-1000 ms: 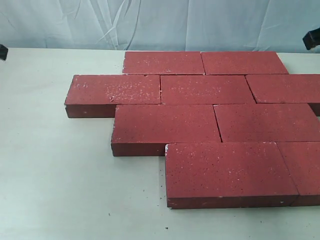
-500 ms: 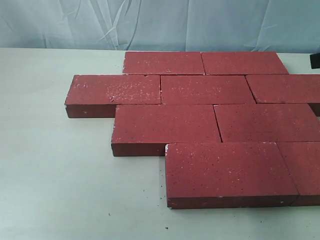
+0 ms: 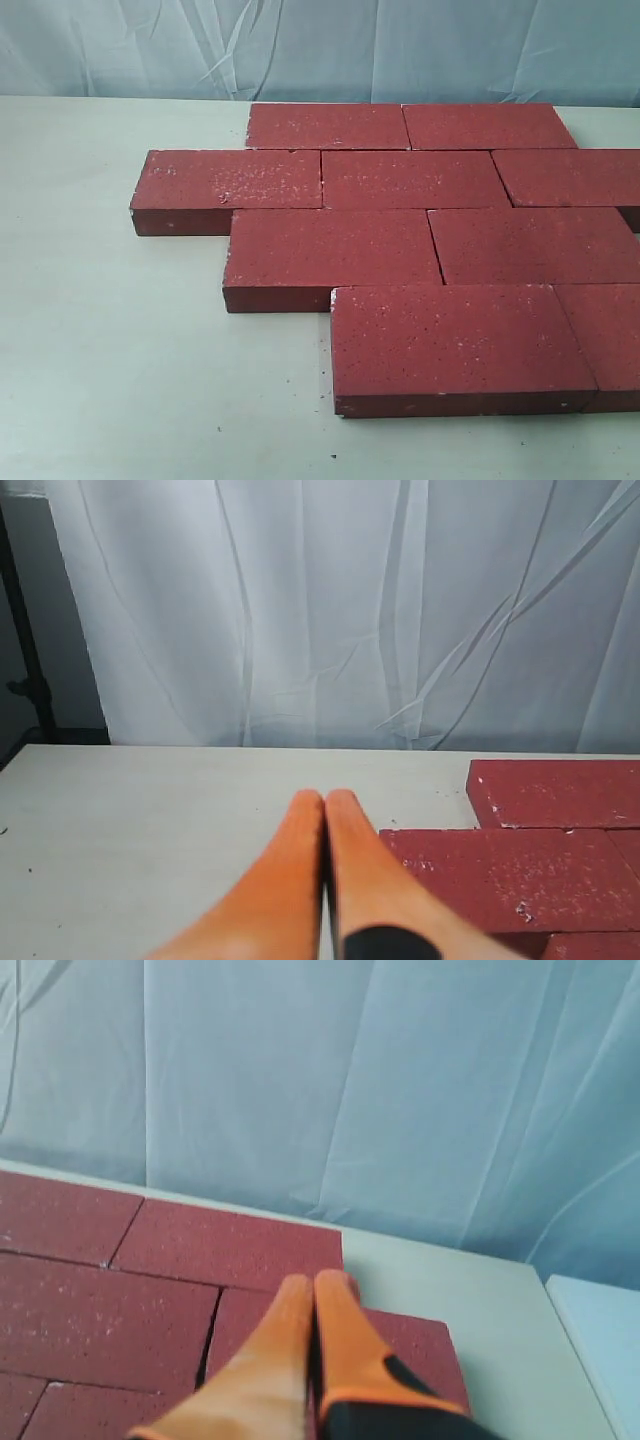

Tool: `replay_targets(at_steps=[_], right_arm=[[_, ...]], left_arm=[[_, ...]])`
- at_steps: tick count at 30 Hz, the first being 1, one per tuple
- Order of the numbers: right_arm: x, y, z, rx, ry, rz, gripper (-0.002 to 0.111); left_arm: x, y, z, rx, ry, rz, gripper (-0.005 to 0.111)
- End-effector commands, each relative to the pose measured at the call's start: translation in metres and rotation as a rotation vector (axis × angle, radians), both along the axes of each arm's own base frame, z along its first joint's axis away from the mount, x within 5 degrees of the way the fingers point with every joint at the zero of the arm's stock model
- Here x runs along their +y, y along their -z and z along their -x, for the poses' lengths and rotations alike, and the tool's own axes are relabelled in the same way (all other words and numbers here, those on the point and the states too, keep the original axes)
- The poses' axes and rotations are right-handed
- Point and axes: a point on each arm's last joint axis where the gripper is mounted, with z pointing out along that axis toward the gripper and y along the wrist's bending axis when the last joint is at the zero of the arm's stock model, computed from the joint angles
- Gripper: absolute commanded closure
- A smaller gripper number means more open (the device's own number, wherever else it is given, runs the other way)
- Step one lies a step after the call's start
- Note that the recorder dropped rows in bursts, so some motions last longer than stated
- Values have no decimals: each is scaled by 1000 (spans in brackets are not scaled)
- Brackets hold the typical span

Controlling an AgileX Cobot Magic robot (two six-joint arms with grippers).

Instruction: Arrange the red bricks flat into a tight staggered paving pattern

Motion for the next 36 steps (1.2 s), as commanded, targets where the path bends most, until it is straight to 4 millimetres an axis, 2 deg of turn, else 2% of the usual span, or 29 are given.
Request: replay_targets(at_steps=[1,8,16,36], right_arm=[[0,-11,22,-121,4,-9,109],[0,-27,56,-258,3,-8,109],[0,-34,77,-348,3,-7,109],[0,-35,79,-354,3,-10,109]], left_arm=[[-1,6,15,-39,7,26,107],[-3,16,35,-64,21,51,107],[-2,16,38,-76,14,16,107],[0,17,38,-73,-3,-63,107]])
